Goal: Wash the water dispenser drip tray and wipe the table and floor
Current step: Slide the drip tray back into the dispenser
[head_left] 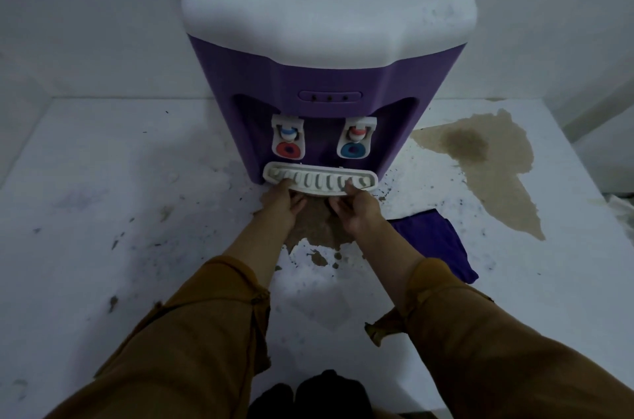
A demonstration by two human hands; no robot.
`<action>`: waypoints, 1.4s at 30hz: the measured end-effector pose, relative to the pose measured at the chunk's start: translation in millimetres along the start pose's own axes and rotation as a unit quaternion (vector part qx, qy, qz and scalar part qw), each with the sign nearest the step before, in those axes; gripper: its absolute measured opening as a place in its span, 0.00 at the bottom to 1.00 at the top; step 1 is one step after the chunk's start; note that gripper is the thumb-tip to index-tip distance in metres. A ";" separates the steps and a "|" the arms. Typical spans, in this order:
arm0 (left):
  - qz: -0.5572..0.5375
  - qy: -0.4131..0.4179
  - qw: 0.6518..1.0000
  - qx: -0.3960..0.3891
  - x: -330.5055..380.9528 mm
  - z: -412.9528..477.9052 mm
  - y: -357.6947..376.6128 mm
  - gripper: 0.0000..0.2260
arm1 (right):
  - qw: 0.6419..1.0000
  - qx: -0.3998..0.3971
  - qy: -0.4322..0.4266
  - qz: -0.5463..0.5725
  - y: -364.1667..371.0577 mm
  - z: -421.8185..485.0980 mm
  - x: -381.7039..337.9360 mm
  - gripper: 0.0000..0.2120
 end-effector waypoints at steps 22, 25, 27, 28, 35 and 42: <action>-0.110 0.054 0.991 0.049 2.5 1.5 -5.4 0.23 | 1.000 -0.024 -0.020 0.004 3.7 21.6 -6.3 0.10; -0.109 0.054 0.991 0.060 0.2 5.4 -6.3 0.21 | 1.000 -0.017 -0.022 -0.006 2.6 25.2 -6.2 0.16; -0.108 0.048 0.991 0.069 -0.3 6.6 -6.3 0.21 | 1.000 -0.010 -0.024 -0.014 3.0 25.8 -6.3 0.16; -0.107 0.043 0.991 0.074 -0.4 6.4 -6.0 0.22 | 1.000 -0.005 -0.027 -0.016 3.5 25.9 -6.4 0.16; -0.100 0.012 0.993 0.065 4.7 1.6 -3.3 0.25 | 1.000 -0.009 -0.011 -0.024 4.1 24.3 -7.5 0.11; -0.102 -0.003 0.994 0.046 6.3 0.2 -1.8 0.22 | 1.000 -0.018 -0.013 -0.009 1.5 23.1 -7.8 0.08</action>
Point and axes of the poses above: each hand's wrist, its own z-axis towards the middle knuckle, its own y-axis out of the palm, x = y × z, the point moved 5 cm from there along z, towards the middle knuckle, and after that the axes turned 15 degrees about z, right-handed, at the moved point
